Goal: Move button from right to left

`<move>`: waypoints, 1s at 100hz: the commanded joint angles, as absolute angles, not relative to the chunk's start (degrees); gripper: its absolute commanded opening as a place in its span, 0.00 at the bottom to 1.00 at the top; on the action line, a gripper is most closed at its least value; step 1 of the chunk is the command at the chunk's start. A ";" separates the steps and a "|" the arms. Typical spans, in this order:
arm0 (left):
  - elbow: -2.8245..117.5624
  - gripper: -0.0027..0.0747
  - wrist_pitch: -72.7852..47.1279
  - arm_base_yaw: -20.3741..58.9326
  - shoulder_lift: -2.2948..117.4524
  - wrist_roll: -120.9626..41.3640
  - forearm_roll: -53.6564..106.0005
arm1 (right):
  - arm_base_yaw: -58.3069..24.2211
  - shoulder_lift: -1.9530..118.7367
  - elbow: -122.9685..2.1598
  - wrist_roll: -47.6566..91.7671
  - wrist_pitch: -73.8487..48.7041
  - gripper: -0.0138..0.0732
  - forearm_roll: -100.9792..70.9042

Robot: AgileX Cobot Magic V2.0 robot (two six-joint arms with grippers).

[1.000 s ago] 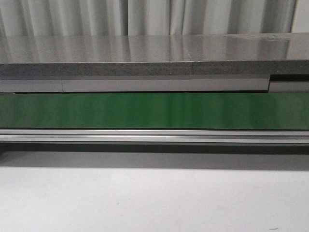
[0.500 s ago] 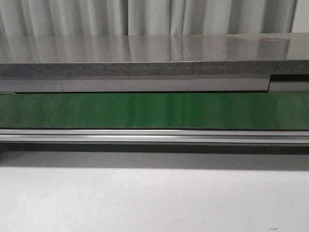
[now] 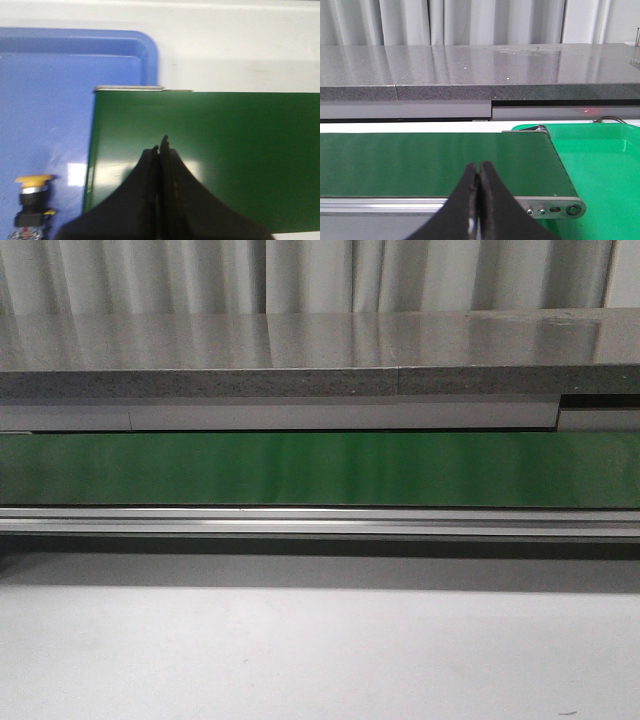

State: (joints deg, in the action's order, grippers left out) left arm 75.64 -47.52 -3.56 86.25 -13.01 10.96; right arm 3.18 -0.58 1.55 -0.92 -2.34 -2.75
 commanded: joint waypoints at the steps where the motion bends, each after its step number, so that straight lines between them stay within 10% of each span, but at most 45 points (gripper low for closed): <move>1: 77.41 0.01 -43.58 0.12 83.13 -13.09 12.44 | 3.42 -1.36 0.70 -0.77 2.39 0.08 -2.84; 100: 44.99 0.01 -24.61 6.85 46.19 -13.09 14.43 | 3.42 -1.36 0.70 -0.77 2.39 0.08 -2.84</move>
State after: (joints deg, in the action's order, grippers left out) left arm 45.87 -29.90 6.36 50.04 -13.28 12.57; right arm 3.18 -0.58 1.55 -0.92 -2.34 -2.75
